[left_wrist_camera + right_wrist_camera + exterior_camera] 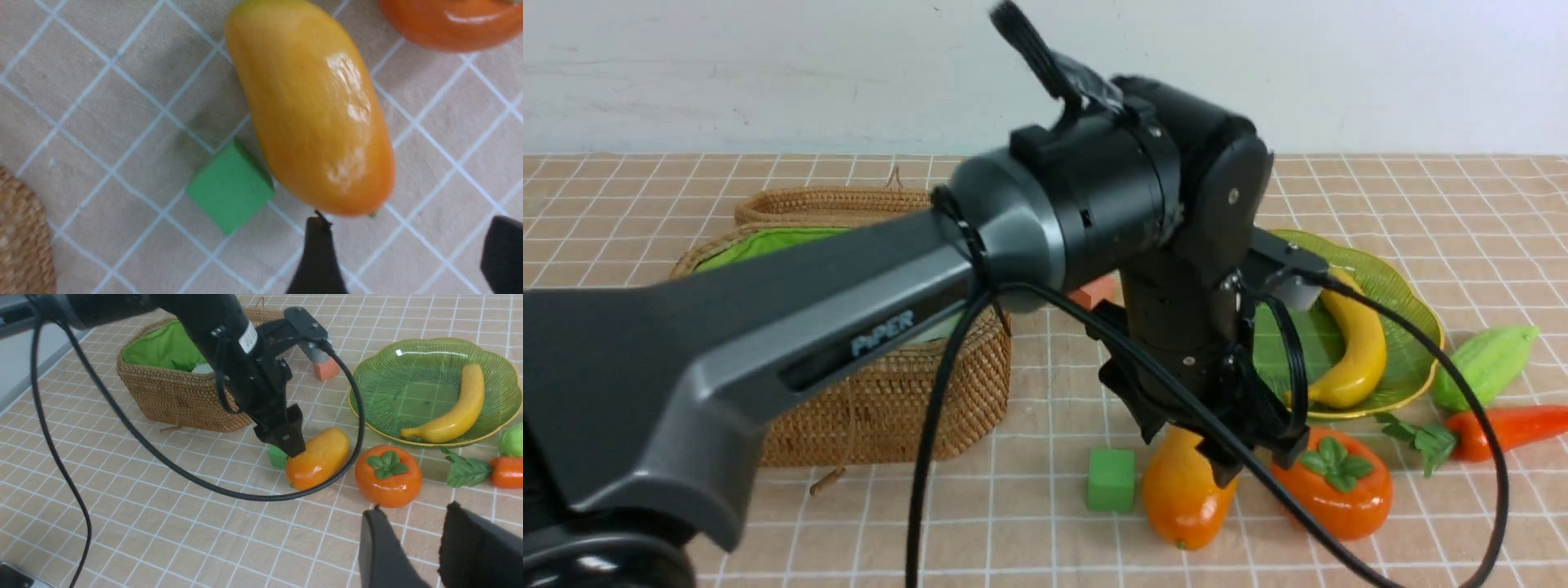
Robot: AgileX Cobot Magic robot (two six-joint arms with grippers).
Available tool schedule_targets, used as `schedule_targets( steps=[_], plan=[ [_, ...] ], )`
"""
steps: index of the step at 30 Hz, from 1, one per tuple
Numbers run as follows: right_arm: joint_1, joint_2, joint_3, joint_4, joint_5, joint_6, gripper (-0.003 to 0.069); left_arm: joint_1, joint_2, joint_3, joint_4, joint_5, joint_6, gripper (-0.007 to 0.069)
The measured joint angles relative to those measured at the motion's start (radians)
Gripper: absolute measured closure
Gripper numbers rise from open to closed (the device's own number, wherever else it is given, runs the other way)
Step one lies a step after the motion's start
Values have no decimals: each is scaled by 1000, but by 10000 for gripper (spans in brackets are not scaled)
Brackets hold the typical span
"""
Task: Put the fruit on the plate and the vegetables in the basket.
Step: Grab the mango with your left arm and place it on the right plate
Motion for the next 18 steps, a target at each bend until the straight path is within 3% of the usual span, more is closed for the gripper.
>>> schedule_targets(
  steps=[3, 5, 9, 12, 18],
  plan=[
    [0, 0, 0, 0, 2, 0, 426, 0, 58, 1, 42, -62, -18, -22],
    [0, 0, 0, 2, 4, 0, 426, 0, 101, 1, 58, -97, -20, -39],
    [0, 0, 0, 2, 7, 0, 426, 0, 153, 2, 79, -146, -20, -20],
    [0, 0, 0, 3, 9, 0, 424, 0, 177, 3, 106, -172, -20, 50],
    [0, 0, 0, 6, 9, 0, 424, 0, 179, -2, 120, -175, -20, 50]
  ],
)
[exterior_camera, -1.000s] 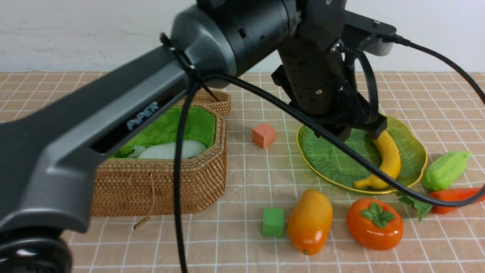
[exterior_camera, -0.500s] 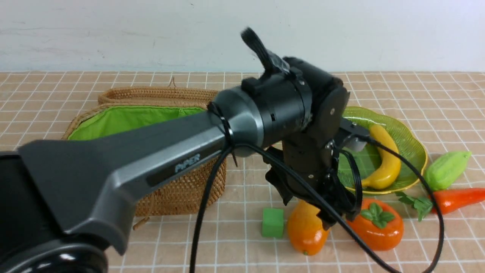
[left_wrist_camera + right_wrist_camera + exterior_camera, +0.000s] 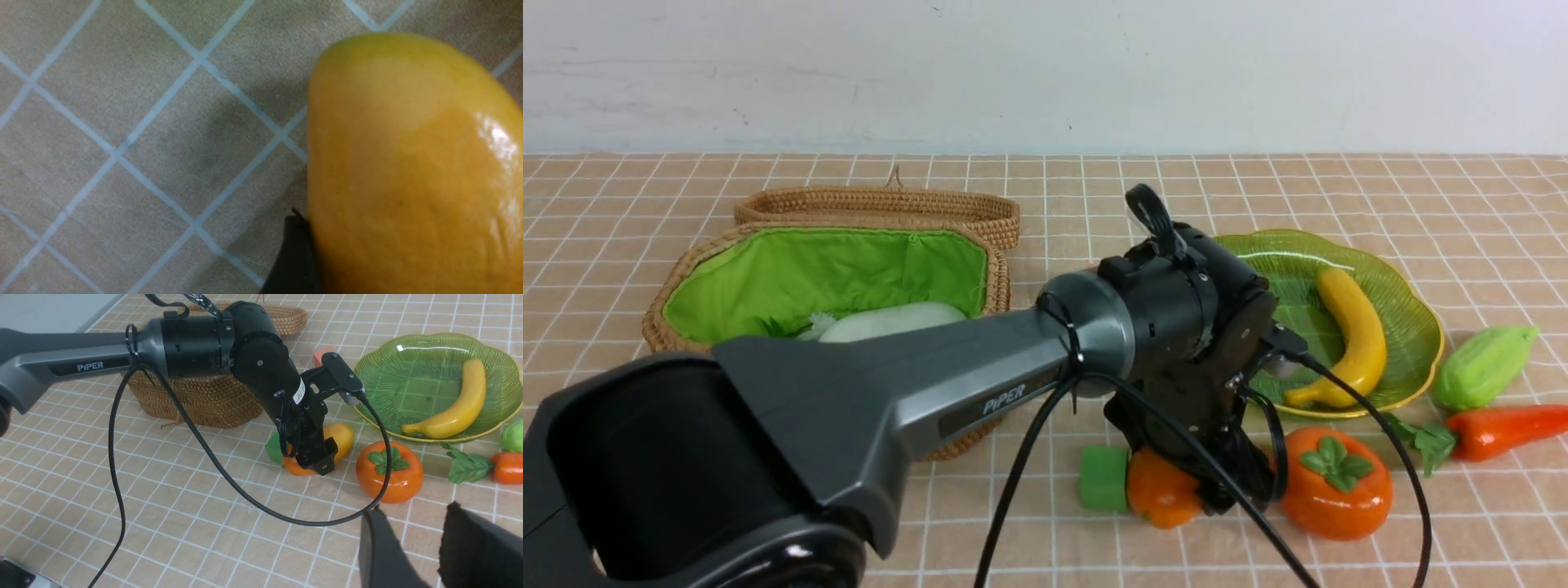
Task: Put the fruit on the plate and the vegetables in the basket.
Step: Grab the mango with your left arm and place it on the right plate
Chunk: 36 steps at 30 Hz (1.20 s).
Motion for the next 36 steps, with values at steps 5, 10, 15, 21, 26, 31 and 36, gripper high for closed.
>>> schedule_targets(
  steps=[5, 10, 15, 21, 26, 31, 36],
  plan=[
    [0, 0, 1, 0, 0, 0, 424, -1, -63, -58, -8, 66, 0, 50],
    [0, 0, 2, 0, -37, 0, 424, -1, -269, -129, -2, 206, 62, 50],
    [0, 0, 2, -1, -78, -2, 421, 14, -424, -113, 114, 257, 154, 50],
    [0, 0, 2, -5, -79, -3, 421, 144, -557, 24, 204, 257, 215, 50],
    [0, 0, 2, -5, -77, -21, 421, 328, -586, 202, 191, 193, 326, 50],
    [0, 0, 2, -4, -67, -23, 421, 361, -576, 260, 136, 121, 343, 50],
    [0, 0, 2, -4, -77, -23, 421, 222, -537, 248, -35, -52, 343, 50]
  ],
)
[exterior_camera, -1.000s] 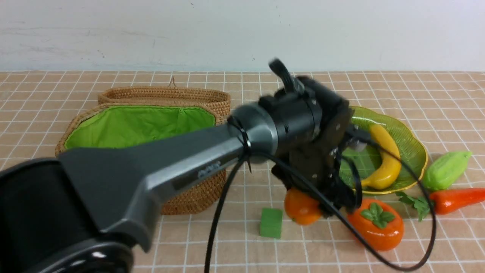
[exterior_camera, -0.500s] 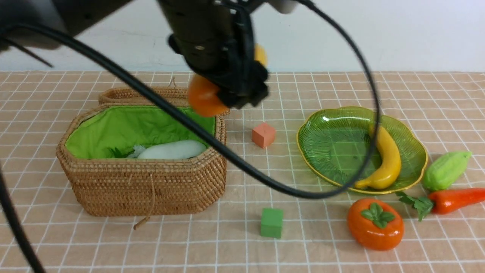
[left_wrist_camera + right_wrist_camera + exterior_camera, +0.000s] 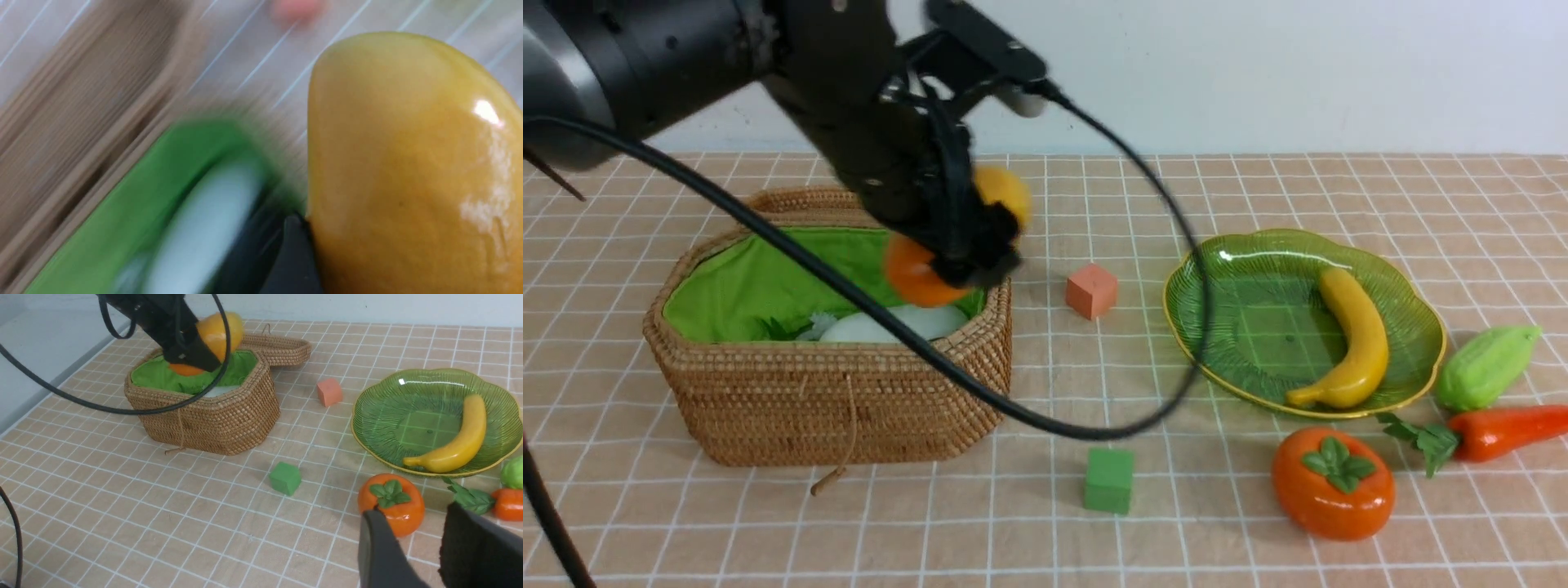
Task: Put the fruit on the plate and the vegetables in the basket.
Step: Grab the mango with your left arm and place it on the right plate, then grab a tomato with your right arm and place it on the plate on the right.
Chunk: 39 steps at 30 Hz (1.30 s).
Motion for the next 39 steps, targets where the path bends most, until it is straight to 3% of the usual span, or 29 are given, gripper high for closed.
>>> schedule_targets(
  steps=[4, 7, 11, 17, 25, 27, 32, 36, 39],
  plan=[
    [0, 0, 0, 0, -22, 0, 421, -106, 124, -80, -75, -144, -5, 50],
    [0, 0, 0, 8, -29, 6, 421, -169, 334, -253, -117, -249, -20, 50],
    [0, 0, 0, 21, -7, 13, 421, -176, 502, -401, -115, -280, -63, 50],
    [0, 0, 0, 29, 56, 19, 421, -169, 741, -621, -2, -362, -105, 50],
    [0, 1, 0, 31, 58, 64, 421, -159, 750, -619, 13, -384, -166, 16],
    [0, 16, 0, 23, 69, 85, 421, -157, 717, -615, 11, -351, -199, -27],
    [0, 73, 0, 20, 102, 94, 421, -157, 620, -614, 8, -256, -246, -43],
    [0, 119, 3, 19, 101, 82, 421, -156, 499, -586, -4, -224, -265, -7],
    [0, 139, 3, 19, 99, 75, 421, -155, 419, -575, -38, -132, -281, 71]
  ],
)
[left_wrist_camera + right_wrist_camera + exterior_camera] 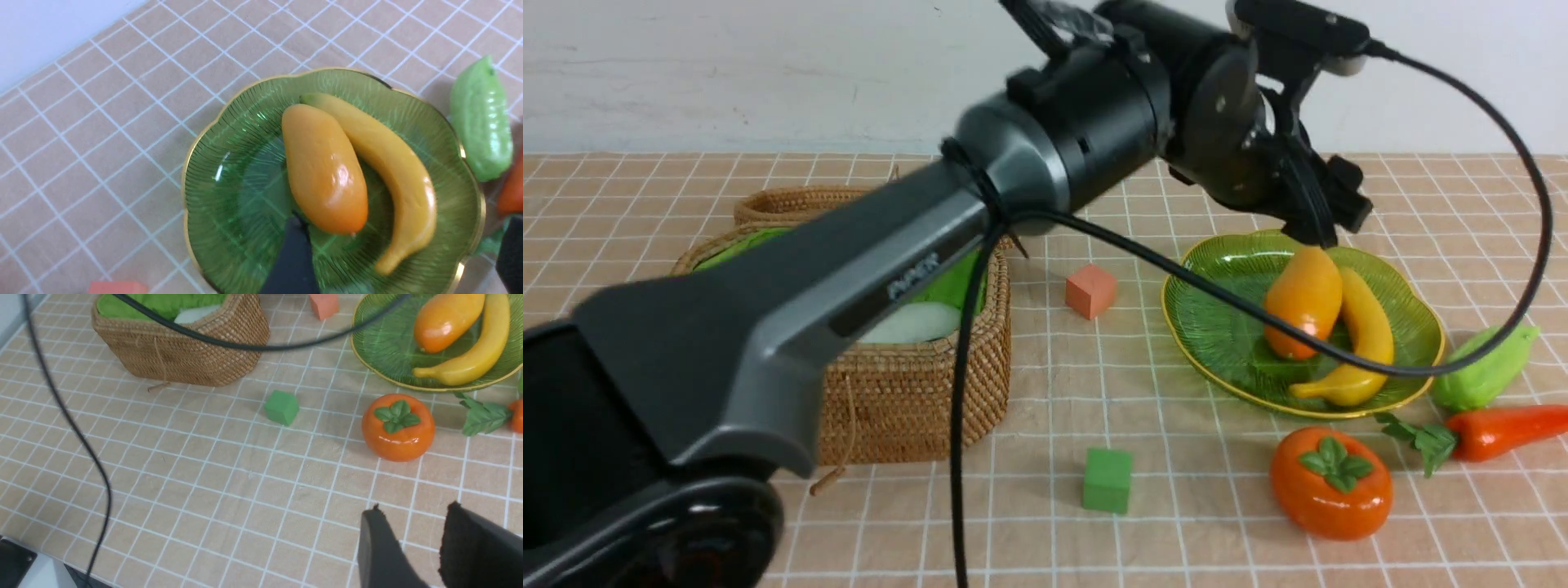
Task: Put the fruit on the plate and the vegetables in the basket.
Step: Grab a tomato with your right arm and place it on the plate on the right.
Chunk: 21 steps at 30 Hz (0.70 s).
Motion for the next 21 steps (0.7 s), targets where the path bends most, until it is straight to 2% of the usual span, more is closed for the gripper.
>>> schedule_targets(
  steps=[1, 2, 3, 4, 6, 8, 11, 15, 16, 20, 21],
  plan=[
    [0, 8, 0, 0, 0, 0, 421, 0, -17, 3, -9, 47, -8, 111],
    [0, 22, 0, 0, 1, 0, 420, 0, -60, 4, -16, 142, -22, 198],
    [0, 22, 0, 0, 2, 0, 420, 0, -73, 5, -16, 156, -24, 213],
    [0, 50, 0, -3, 2, -1, 419, 0, -122, 8, -18, 260, -31, 342],
    [0, 101, 0, -8, 2, -1, 419, 0, -220, 30, -18, 345, -36, 534],
    [0, 162, 0, -19, 2, -2, 418, 0, -319, 78, -16, 368, -36, 626],
    [0, 240, 0, -37, 2, -4, 418, 0, -454, 149, -14, 379, -42, 638],
    [0, 451, 0, -101, -26, -11, 418, 0, -741, 397, -14, 405, -78, 638],
    [0, 451, 0, -101, -29, -11, 418, 0, -741, 411, -14, 405, -78, 638],
    [-43, 658, 6, -159, -82, -15, 418, 0, -1073, 821, -27, 298, -90, 638],
    [-48, 664, 6, -160, -85, -17, 418, 0, -1087, 857, -27, 290, -90, 638]
  ],
)
